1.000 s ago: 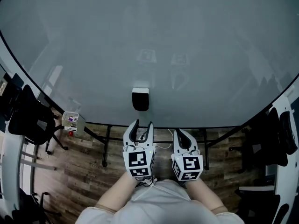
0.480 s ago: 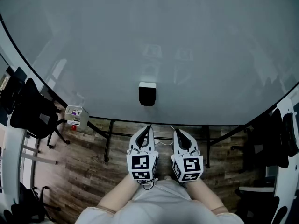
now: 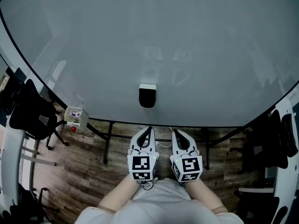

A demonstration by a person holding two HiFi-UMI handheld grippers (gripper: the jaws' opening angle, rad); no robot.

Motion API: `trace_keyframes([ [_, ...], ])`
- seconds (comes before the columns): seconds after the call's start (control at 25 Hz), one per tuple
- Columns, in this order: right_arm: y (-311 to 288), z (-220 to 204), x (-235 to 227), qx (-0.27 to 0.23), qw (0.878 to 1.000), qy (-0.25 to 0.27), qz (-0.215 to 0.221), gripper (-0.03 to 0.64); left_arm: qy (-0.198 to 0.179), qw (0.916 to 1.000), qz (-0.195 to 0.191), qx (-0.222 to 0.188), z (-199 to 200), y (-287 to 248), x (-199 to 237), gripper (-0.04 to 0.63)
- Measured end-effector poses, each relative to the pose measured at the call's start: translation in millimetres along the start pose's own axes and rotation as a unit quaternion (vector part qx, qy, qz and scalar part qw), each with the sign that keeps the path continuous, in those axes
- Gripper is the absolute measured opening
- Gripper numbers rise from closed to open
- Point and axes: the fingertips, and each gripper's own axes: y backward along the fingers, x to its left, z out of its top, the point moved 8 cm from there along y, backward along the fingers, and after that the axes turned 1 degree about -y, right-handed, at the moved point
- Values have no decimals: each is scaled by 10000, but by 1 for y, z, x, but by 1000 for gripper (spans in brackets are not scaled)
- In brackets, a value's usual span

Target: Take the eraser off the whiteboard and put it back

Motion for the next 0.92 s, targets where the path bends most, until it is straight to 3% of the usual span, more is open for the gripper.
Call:
trace_keyframes([
  [0.92, -6, 6, 5, -60, 9998, 110, 184, 26, -585, 9959, -565, -394, 9, -5, -4, 17],
])
